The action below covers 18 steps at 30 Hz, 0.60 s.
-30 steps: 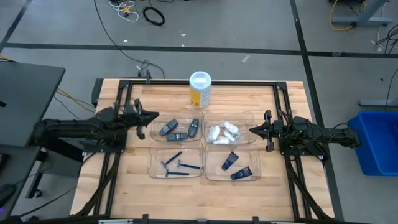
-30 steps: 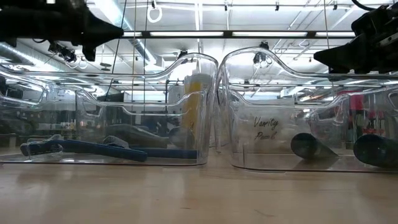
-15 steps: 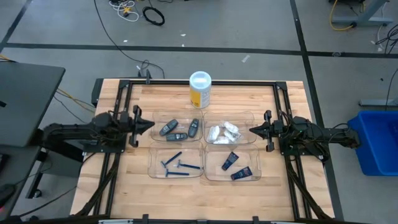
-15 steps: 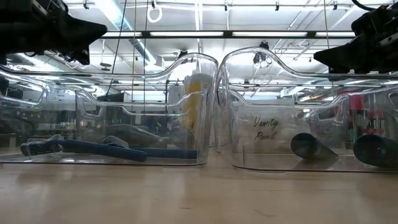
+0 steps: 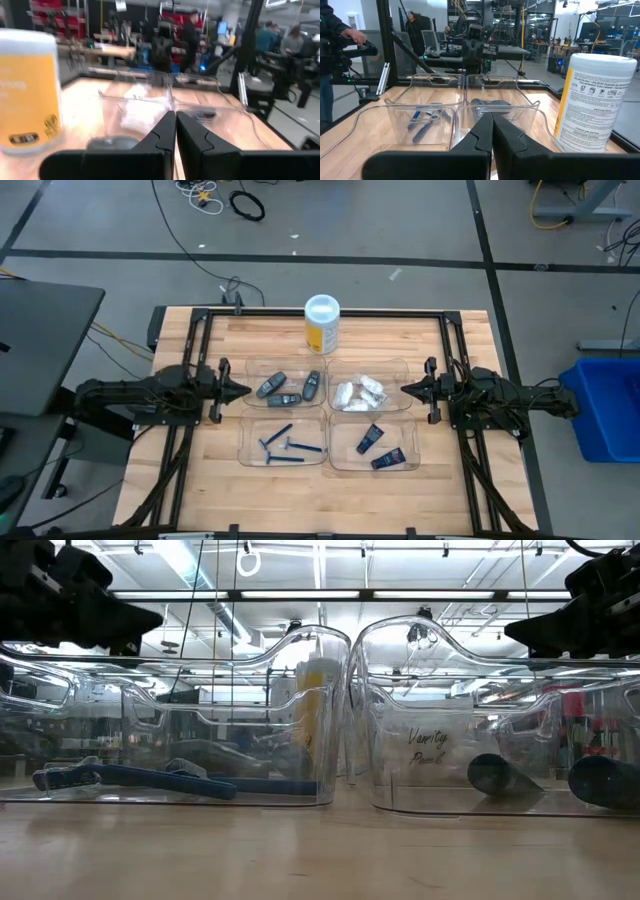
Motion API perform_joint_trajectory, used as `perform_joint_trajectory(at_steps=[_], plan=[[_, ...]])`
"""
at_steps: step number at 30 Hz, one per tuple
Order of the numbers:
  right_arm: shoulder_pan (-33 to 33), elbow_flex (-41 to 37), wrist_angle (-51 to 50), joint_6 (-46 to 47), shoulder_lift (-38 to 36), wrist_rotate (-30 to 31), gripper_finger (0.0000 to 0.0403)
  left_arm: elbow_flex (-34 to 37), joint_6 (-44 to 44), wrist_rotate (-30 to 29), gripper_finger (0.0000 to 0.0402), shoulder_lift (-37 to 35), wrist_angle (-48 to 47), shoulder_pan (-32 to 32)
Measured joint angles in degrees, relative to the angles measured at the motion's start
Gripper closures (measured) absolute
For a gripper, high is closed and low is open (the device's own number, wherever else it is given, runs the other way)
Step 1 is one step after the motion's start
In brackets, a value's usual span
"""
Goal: Pick & Place Travel size toiletries
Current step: Return to Home Position
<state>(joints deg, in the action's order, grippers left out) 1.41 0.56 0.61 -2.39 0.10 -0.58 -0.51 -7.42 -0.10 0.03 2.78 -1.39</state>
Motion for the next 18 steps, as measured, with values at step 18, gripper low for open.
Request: perform_joint_trajectory(at_steps=[18], plan=[[0.0, 0.0, 0.0, 0.0, 0.0, 0.0, 0.0396, 0.0, 3.6, -0.5, 0.0379, 0.0, -1.4, 3.7]])
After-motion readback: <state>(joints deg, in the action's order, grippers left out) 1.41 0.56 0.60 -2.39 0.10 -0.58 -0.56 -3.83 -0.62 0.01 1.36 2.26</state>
